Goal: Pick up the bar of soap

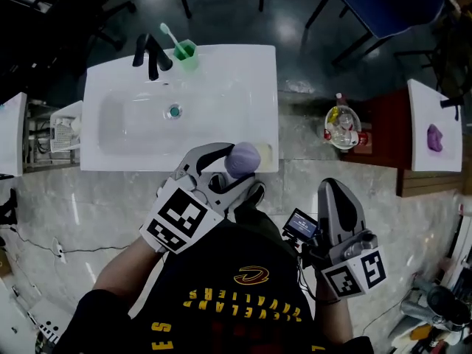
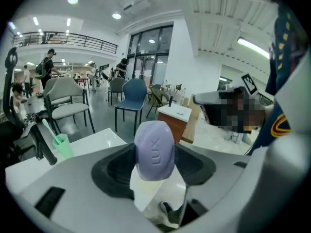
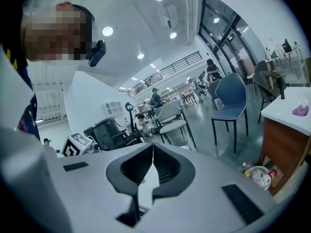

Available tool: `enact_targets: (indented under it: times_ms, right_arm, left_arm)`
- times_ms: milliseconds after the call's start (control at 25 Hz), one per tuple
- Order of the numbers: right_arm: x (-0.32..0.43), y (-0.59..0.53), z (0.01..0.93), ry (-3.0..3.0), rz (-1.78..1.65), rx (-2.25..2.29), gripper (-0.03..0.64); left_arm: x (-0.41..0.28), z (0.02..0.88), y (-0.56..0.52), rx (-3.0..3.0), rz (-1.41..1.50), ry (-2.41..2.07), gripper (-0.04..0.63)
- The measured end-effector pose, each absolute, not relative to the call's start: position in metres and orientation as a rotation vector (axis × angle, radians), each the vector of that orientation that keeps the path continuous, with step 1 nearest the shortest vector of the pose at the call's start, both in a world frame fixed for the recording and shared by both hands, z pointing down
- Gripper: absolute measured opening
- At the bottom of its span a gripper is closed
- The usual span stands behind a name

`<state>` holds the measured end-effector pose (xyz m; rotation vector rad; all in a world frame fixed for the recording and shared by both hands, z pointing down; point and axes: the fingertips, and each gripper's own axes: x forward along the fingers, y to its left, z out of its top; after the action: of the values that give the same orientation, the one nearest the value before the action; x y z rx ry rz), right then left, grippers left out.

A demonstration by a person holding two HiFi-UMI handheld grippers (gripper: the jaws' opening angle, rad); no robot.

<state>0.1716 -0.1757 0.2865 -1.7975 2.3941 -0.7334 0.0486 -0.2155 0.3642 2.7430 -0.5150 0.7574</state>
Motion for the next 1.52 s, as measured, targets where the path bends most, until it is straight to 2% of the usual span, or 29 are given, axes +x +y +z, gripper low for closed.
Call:
enact_targets:
  times_ms: [840, 1520]
  right_arm:
    - [0.210, -0.175, 0.248, 2.324, -0.592, -1.897, 0.017]
    - [0.214, -0.180, 0.246, 2.334, -0.566, -1.902, 0.017]
  left_arm:
    - [0.030, 0.279, -0.211, 2.591, 0.158, -0.549, 0.265]
    - [0.020, 0.265, -0.223, 2.499, 0.008, -0.550, 0.265]
